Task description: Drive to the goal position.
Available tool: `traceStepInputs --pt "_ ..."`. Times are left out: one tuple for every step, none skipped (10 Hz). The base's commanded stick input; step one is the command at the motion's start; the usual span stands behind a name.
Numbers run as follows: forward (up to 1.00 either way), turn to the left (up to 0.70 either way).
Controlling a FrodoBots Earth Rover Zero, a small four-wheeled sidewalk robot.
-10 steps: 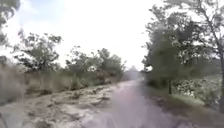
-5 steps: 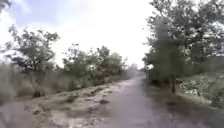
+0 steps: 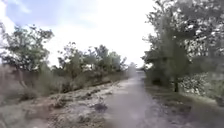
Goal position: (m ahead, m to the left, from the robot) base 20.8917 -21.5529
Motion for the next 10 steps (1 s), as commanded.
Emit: traceStepInputs --pt "0.69 0.01" --pt "0.69 0.01" --pt "0.69 0.01" --pt "0.69 0.01" --pt "0.69 0.01" --pt "0.69 0.01" --pt "0.69 0.01" --pt "0.69 0.01" --pt "0.69 0.01" --pt "0.69 0.01"
